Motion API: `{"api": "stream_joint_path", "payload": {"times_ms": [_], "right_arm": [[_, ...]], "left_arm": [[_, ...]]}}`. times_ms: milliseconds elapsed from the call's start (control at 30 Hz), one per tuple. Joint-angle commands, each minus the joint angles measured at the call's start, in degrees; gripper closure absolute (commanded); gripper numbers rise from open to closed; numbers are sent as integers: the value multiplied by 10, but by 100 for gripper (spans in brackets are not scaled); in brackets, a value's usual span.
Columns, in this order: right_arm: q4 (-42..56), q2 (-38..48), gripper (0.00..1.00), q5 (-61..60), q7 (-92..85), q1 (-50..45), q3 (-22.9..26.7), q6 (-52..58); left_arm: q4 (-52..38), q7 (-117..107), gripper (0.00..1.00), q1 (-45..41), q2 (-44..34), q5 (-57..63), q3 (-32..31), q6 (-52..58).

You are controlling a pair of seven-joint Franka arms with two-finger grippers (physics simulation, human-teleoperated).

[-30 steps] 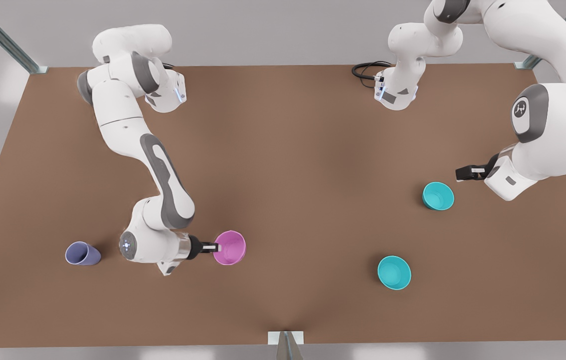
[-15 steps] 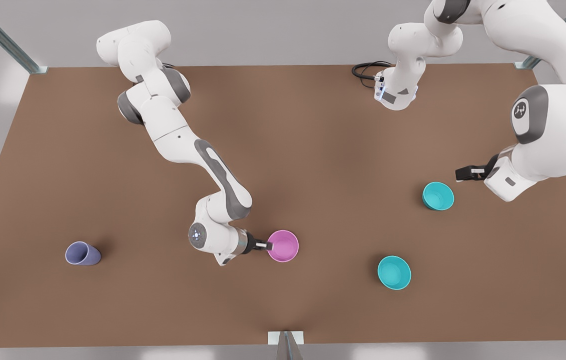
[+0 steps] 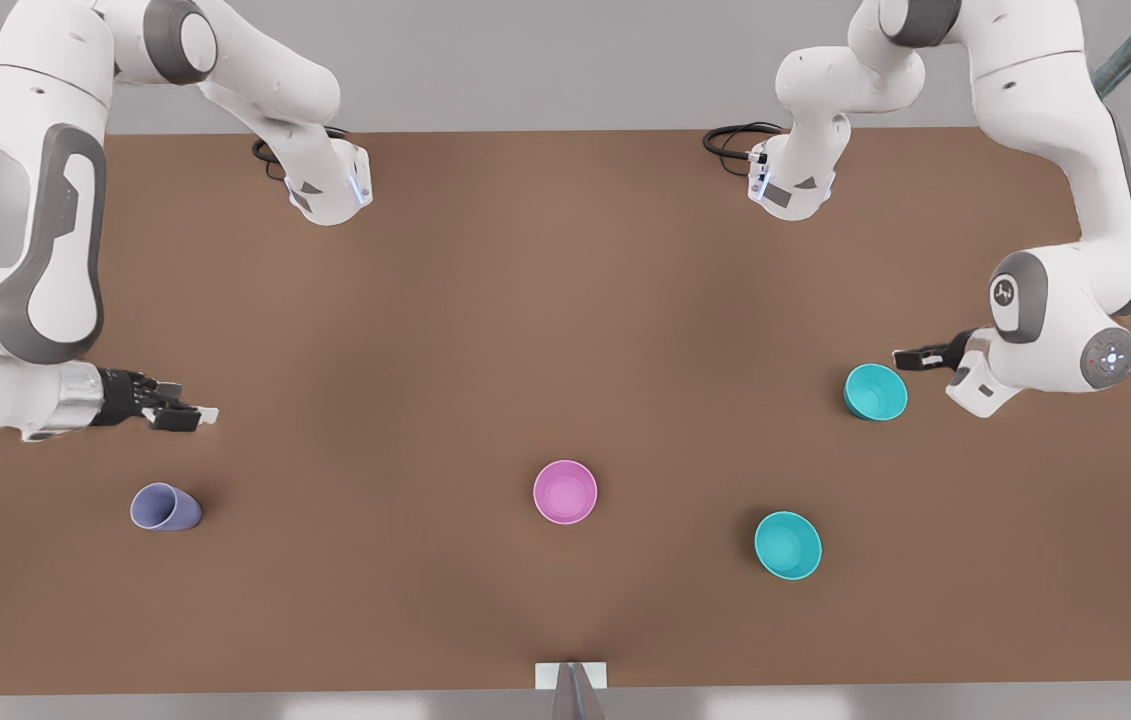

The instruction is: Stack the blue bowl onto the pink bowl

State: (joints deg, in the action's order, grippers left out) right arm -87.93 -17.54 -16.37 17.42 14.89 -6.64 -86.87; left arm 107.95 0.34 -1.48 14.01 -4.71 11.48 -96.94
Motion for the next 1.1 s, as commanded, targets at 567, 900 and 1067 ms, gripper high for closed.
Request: {"api": "stream_joint_path", "payload": {"times_ms": [567, 900, 1067], "right_arm": [[0, 198, 0, 217, -324, -37, 3, 109], [48, 95, 0, 203, -278, -39, 7, 137], [140, 32, 0, 194, -280, -37, 8, 122]], "left_arm": [[155, 320, 0, 33, 99, -134, 32, -369], [155, 320, 39, 34, 110, -179, 33, -369], [154, 320, 64, 34, 115, -178, 33, -367]]}}
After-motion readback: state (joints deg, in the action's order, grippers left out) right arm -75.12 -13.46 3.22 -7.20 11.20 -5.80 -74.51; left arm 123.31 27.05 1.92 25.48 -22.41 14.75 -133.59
